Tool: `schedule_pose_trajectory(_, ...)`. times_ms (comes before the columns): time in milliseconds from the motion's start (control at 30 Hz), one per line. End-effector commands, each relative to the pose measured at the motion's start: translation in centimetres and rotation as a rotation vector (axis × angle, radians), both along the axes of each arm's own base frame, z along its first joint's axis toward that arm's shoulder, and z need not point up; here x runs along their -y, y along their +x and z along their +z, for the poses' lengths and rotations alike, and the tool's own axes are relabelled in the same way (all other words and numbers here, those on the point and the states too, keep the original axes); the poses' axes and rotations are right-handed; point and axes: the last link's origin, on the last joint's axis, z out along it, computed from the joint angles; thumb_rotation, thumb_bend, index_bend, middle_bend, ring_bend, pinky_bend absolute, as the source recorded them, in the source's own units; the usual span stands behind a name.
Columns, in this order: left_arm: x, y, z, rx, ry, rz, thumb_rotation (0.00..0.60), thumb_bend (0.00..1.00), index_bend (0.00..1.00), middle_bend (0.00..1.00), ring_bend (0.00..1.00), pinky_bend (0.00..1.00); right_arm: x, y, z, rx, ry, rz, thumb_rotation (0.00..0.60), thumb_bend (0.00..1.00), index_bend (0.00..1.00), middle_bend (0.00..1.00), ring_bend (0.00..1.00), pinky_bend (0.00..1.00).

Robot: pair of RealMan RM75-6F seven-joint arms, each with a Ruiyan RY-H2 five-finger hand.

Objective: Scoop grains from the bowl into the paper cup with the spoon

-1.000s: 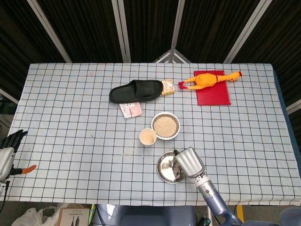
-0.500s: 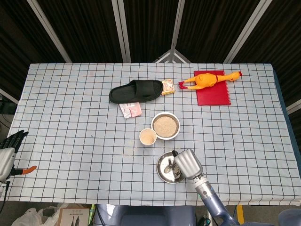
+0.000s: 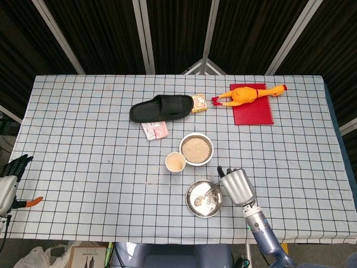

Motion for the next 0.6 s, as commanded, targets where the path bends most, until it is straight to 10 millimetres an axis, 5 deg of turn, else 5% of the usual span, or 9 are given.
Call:
schedule_pose_trajectory(33, 0.0, -0.1, 0.0, -0.008, 0.007, -0.008, 0.600, 0.00, 0.00, 0.00, 0.00, 0.00, 0.1, -2.0, 3.9, 0.041, -0.074, -0.036, 0.600, 0.35, 0.17, 0.42, 0.54, 0.83)
schedule_pose_trajectory(167, 0.0, -0.2, 0.1, -0.041, 0.022, -0.032, 0.600, 0.00, 0.00, 0.00, 0.00, 0.00, -0.6, -4.5, 7.1, 0.096, -0.087, -0.114, 0.600, 0.33, 0.01, 0.10, 0.18, 0.60)
schedule_pose_trajectory(233, 0.1, -0.2, 0.1, -0.071, 0.037, -0.051, 0.600, 0.00, 0.00, 0.00, 0.00, 0.00, -1.3, -6.1, 8.9, 0.115, -0.082, -0.162, 0.600, 0.31, 0.00, 0.01, 0.08, 0.52)
schedule_pose_trajectory(500, 0.2, -0.6, 0.0, -0.179, 0.096, -0.090, 0.600, 0.00, 0.00, 0.00, 0.00, 0.00, -4.7, -11.1, 13.3, 0.191, -0.067, -0.307, 0.600, 0.18, 0.00, 0.00, 0.00, 0.36)
schedule_pose_trajectory(600, 0.1, -0.5, 0.0, -0.209, 0.116, -0.097, 0.600, 0.00, 0.00, 0.00, 0.00, 0.00, -5.4, -11.2, 14.3, 0.253, -0.073, -0.321, 0.600, 0.18, 0.00, 0.00, 0.00, 0.34)
